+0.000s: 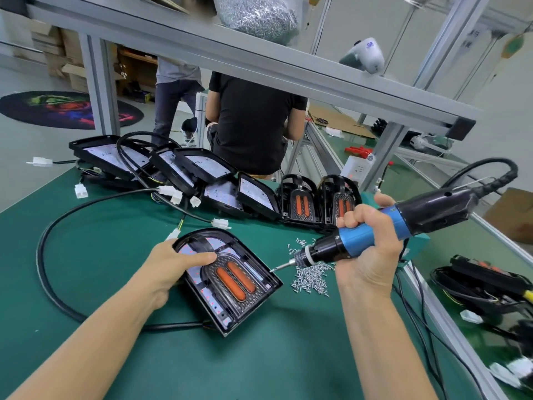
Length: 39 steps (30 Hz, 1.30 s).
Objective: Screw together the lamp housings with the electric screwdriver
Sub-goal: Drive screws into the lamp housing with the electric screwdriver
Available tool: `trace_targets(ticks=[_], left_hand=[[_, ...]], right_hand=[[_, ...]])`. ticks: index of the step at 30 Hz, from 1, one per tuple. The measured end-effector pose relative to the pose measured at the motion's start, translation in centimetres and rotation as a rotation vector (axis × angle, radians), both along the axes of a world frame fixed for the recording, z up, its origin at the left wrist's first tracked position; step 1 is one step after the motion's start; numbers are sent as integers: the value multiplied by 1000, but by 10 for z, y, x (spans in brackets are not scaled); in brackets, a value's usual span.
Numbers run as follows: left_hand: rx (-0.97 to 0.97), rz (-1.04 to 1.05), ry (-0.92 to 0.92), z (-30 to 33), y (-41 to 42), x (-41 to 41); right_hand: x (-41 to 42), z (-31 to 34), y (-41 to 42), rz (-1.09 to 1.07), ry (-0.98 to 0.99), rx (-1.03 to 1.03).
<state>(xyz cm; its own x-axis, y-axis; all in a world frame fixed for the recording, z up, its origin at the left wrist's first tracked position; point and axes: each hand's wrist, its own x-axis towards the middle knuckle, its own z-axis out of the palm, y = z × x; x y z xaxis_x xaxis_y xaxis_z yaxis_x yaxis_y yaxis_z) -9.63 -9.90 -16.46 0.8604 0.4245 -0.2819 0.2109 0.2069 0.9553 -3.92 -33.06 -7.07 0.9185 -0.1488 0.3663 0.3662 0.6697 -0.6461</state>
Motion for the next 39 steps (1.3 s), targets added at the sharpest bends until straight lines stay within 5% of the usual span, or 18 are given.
trace_targets(ticks=[9,39], left_hand=[[9,127,-145,-2,-10,-9],[84,247,-224,-6,-23,-14]], right_hand=[[-4,-14,1,-9,-40,-105],[-11,-14,12,34,-127,-363]])
